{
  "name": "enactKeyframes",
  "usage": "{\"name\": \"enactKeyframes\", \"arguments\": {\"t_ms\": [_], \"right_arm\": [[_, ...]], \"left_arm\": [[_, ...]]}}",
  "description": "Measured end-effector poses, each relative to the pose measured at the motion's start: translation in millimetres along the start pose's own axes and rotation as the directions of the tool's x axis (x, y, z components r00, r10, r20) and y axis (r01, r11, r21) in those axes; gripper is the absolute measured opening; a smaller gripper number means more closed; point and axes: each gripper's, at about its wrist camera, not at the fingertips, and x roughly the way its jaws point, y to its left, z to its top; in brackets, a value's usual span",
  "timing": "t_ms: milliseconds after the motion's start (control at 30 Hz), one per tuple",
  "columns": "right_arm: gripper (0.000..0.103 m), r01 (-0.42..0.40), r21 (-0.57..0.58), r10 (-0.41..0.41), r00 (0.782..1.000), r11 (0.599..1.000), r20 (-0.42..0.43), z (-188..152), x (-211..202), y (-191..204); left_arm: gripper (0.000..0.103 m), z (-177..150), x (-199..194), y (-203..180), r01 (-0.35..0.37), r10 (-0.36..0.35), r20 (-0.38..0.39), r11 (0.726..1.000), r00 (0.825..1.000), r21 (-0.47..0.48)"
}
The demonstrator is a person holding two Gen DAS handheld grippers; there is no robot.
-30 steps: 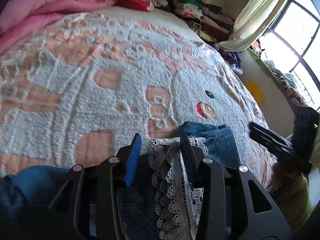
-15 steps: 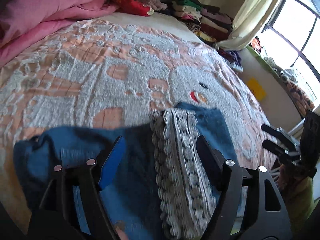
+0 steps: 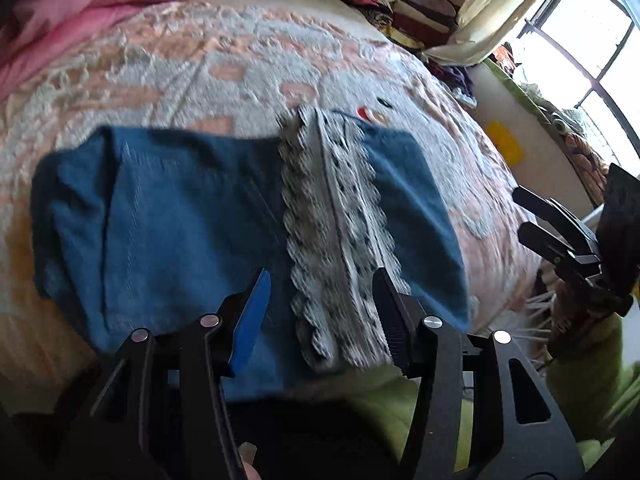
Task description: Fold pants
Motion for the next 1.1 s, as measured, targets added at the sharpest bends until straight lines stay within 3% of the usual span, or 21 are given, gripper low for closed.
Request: {"name": "enactKeyframes", "arguments": {"t_ms": [233,333,567,633,667,767,900,1033,1100], "right_arm": [[0.083,-0.038,-0.003,0.038,0.999,0.999,-0.039,-14.0,7.1,7.7],[0.083,-0.047,0.007,0.047,0.998,0.999,-0.050,-19.3,9.0,7.2],[0.083,-0.078,0.030,0.080,0.994,0.997,-0.078,-28.4,17.7,9.9],[0.083,-0.092,0.026,0.095,0.991,0.995,-0.096,-31.5,24.4,15.4],[0.083,-0.101,0.025,0.103,0.989,0.995,-0.107,-32.5,28.1,18.1],[0.083,-0.119,0.011,0.119,0.985,0.993,-0.121,-33.4,33.0,28.2],[0.083,-0.147,-0.033,0.142,0.983,0.989,-0.117,-29.8,33.2,43.0],[0.083,-0.129,-0.082,0.116,0.983,0.988,-0.146,-31.3,44.4,54.5],[0.075,-0.119,-0.093,0.100,0.978,0.989,-0.182,-35.6,53.9,55.8]], "left_arm": [[0.045,-17.2,16.0,-12.1,0.022,-0.022,-0.095,1.000,0.995,0.000],[0.045,-20.7,17.8,-28.4,0.022,-0.015,-0.106,0.998,0.994,0.066],[0.045,-24.6,43.2,-34.2,-0.041,0.054,-0.162,0.996,0.985,0.085],[0.030,-25.5,46.1,-37.6,-0.067,0.083,-0.148,0.991,0.985,0.115],[0.013,-25.9,46.5,-37.8,-0.069,0.087,-0.146,0.990,0.985,0.121],[0.006,-26.4,39.9,-34.4,-0.053,0.068,-0.136,0.992,0.988,0.111],[0.006,-26.2,25.0,-25.6,-0.062,0.073,-0.111,0.993,0.991,0.101],[0.012,-28.3,33.9,-18.9,-0.075,0.087,-0.144,0.994,0.986,0.085],[0.013,-28.8,34.4,-17.8,-0.073,0.084,-0.146,0.994,0.986,0.078]]}}
